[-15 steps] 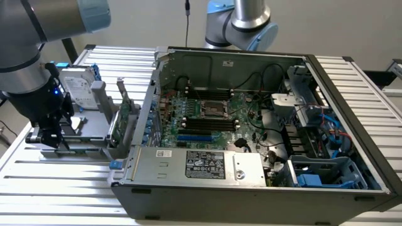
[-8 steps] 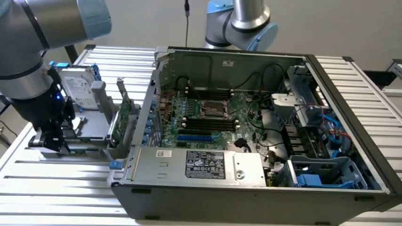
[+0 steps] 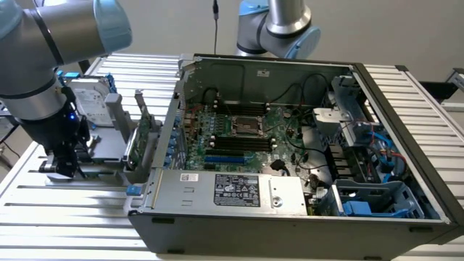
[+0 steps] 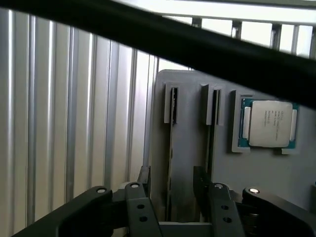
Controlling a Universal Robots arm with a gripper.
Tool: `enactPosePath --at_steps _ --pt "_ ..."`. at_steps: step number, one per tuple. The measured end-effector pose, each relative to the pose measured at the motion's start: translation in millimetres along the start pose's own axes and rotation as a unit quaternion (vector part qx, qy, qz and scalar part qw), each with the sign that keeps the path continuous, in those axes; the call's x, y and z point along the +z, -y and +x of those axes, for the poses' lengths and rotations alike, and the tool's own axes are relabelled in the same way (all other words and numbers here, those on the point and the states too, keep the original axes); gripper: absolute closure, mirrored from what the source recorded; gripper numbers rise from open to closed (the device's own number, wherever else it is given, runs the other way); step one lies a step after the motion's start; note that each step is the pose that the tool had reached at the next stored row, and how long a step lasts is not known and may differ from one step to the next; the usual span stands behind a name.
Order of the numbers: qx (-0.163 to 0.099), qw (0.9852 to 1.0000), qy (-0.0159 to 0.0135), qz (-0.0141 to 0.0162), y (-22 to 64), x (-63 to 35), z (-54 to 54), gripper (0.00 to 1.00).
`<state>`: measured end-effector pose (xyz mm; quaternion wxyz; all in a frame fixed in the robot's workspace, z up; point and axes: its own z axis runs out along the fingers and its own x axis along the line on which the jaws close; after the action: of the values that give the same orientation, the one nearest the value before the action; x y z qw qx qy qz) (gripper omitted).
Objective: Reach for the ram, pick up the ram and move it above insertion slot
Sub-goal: 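Pick up the ram and move it above insertion slot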
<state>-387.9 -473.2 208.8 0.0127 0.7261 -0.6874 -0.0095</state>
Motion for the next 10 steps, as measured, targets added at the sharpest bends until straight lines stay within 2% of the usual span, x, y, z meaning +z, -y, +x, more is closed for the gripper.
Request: enactPosePath --at_steps 3,10 --pt "0.000 1.0000 0.0001 0.0002 0.4 5.7 -4.6 0.52" --pt "0.013 0.9999 0.0004 -0.0001 0.3 15.9 -4.2 0.52"
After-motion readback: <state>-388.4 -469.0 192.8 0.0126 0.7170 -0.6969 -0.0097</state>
